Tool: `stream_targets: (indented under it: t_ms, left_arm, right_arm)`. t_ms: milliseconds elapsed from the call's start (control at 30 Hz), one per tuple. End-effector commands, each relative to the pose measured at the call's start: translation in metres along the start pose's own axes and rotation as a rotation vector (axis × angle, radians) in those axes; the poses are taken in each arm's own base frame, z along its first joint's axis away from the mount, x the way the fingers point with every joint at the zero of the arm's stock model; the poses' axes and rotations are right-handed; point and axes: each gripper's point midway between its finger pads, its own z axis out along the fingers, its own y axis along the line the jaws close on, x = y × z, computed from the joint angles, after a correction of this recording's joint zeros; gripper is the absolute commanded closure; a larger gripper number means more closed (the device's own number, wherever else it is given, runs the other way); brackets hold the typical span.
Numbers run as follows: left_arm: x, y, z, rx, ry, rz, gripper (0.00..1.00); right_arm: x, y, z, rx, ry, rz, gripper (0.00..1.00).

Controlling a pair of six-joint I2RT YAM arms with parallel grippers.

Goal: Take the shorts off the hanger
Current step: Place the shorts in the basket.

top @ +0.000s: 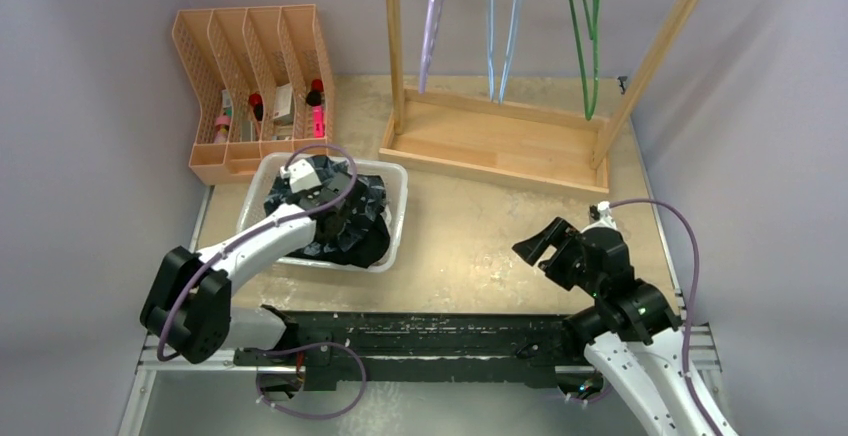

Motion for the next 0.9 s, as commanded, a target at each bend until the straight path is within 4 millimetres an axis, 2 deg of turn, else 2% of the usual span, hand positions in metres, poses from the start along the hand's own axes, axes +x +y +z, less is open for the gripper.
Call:
stream_targets:
  t_ms: [0, 100, 167, 267, 433, 533, 667, 700, 767, 867]
  left_arm:
    - [0.046, -0.005, 0.001, -0.007, 0.210, -0.063, 0.73]
    - [-0.020, -0.005, -0.030, -0.014, 0.043, -0.076, 0.61]
    - [-0.064, -0.007, -0.061, 0.029, -0.055, -0.117, 0.43]
    - [-0.111, -0.001, -0.097, 0.078, -0.163, -0.176, 0.35]
    - [-0.158, 0.007, -0.138, 0.098, -0.253, -0.194, 0.31]
    - [-0.174, 0.007, -0.152, 0.106, -0.283, -0.171, 0.31]
    - [-0.209, 0.002, -0.165, 0.114, -0.366, -0.137, 0.31]
    - [-0.209, 0.002, -0.160, 0.095, -0.368, -0.135, 0.31]
    - [-0.193, 0.002, -0.139, 0.054, -0.334, -0.126, 0.31]
    - [-0.125, -0.001, -0.072, 0.050, -0.178, -0.081, 0.32]
  right_arm:
    - [-0.013, 0.005, -0.020, 0.000, -0.053, 0.025, 0.18]
    - [-0.016, 0.005, -0.029, -0.014, -0.083, 0.054, 0.18]
    - [-0.018, 0.005, -0.032, -0.031, -0.106, 0.074, 0.18]
    - [-0.019, 0.005, -0.034, -0.044, -0.126, 0.110, 0.17]
    - [-0.022, 0.011, -0.035, -0.053, -0.121, 0.109, 0.16]
    - [-0.023, 0.009, -0.032, -0.018, -0.109, 0.074, 0.16]
    - [-0.021, 0.011, -0.022, 0.019, -0.071, 0.053, 0.18]
    - [-0.022, 0.012, -0.019, 0.026, -0.067, 0.045, 0.19]
    - [-0.023, 0.015, -0.014, 0.033, -0.052, 0.022, 0.19]
    - [-0.020, 0.015, -0.006, 0.055, -0.018, 0.017, 0.18]
